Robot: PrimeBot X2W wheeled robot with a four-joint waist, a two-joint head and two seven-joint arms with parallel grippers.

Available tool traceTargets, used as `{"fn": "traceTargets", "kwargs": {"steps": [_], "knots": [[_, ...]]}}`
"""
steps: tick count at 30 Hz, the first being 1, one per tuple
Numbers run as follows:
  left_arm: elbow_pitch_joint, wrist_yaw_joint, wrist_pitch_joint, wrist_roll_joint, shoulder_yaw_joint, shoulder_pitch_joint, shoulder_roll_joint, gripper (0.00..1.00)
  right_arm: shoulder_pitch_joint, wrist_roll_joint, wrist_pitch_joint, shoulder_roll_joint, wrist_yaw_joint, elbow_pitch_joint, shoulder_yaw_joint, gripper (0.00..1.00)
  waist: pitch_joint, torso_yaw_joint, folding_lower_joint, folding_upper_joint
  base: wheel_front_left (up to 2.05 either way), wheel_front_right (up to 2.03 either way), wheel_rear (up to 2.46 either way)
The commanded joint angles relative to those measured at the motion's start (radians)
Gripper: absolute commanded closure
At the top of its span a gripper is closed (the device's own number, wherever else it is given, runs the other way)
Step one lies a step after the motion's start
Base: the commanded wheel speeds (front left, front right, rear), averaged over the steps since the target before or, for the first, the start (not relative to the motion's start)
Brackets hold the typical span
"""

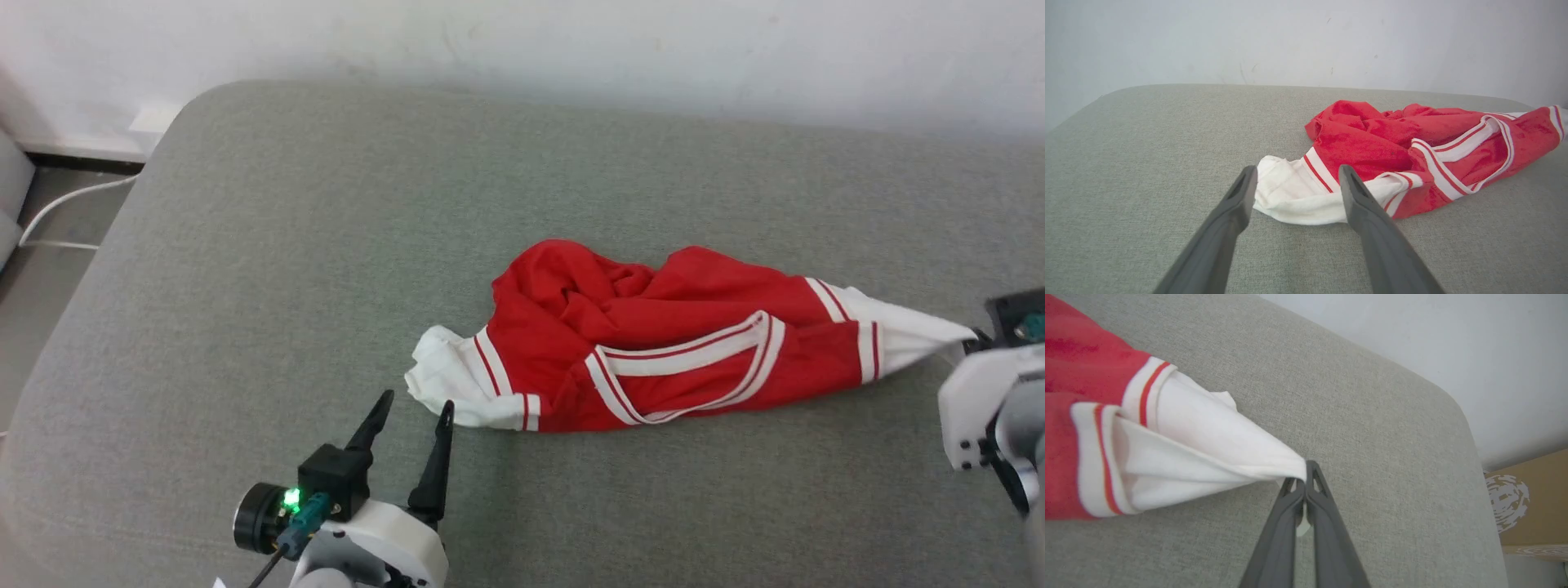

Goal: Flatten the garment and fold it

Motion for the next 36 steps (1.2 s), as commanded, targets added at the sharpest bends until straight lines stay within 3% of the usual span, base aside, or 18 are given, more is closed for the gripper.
{"fn": "traceTargets", "kwargs": {"steps": [1,11,12,16,20,25,29,32,34,35,36], "knots": [[0.001,0.002,-0.005,-0.007,0.008,0.001,0.003,0.0,0.041,0.005,-0.005,0.004,-0.002,-0.017,-0.024,1.0,-0.008,-0.022,-0.0001,-0.0001,0.0,0.0,0.0],[0.033,0.006,-0.005,-0.04,0.055,0.022,-0.001,0.0,0.296,0.038,0.045,0.09,-0.002,-0.254,-0.167,1.0,-0.019,-0.121,-0.0001,-0.0001,0.0,0.0,0.0],[0.039,0.006,-0.005,-0.043,0.055,0.02,-0.001,0.0,0.308,0.042,0.038,0.099,-0.002,-0.282,-0.165,0.0,-0.018,-0.132,-0.0001,-0.0001,0.0,0.0,0.0],[0.068,-0.002,0.031,-0.051,0.048,0.005,0.003,0.0,0.328,0.052,0.019,0.13,-0.002,-0.386,-0.162,0.0,-0.018,-0.174,-0.0001,-0.0001,0.0,0.0,0.0],[0.109,0.034,0.156,-0.065,0.059,-0.004,0.021,0.0,0.338,0.07,-0.002,0.16,-0.002,-0.514,-0.145,0.0,-0.011,-0.213,-0.0001,-0.0001,0.0,0.0,0.0],[0.146,0.126,0.341,-0.051,0.07,-0.017,0.053,0.0,0.375,0.088,0.002,0.2,-0.002,-0.643,-0.123,0.0,0.011,-0.248,-0.0001,-0.0001,0.0,0.0,0.0],[0.139,0.177,0.421,-0.032,0.068,-0.021,0.071,0.0,0.407,0.093,0.011,0.222,-0.002,-0.696,-0.111,0.0,0.033,-0.265,-0.0001,-0.0001,0.0,0.0,0.0],[0.152,0.161,0.496,-0.05,0.051,-0.012,0.069,0.0,0.422,0.095,0.013,0.234,-0.002,-0.708,-0.11,0.0,0.046,-0.271,-0.0001,-0.0001,0.0,0.0,0.0],[0.153,0.151,0.513,-0.059,0.048,-0.011,0.068,0.05,0.424,0.093,0.013,0.236,-0.002,-0.71,-0.109,0.0,0.049,-0.272,-0.0001,-0.0001,0.0,0.0,0.0],[0.149,0.144,0.513,-0.063,0.047,-0.012,0.07,1.0,0.426,0.092,0.012,0.237,-0.002,-0.71,-0.108,0.0,0.052,-0.273,-0.0001,-0.0001,0.0,0.0,0.0],[0.144,0.14,0.501,-0.063,0.049,-0.015,0.074,1.0,0.426,0.091,0.012,0.239,-0.002,-0.709,-0.108,0.0,0.054,-0.273,-0.0001,-0.0001,0.0,0.0,0.0]]}}
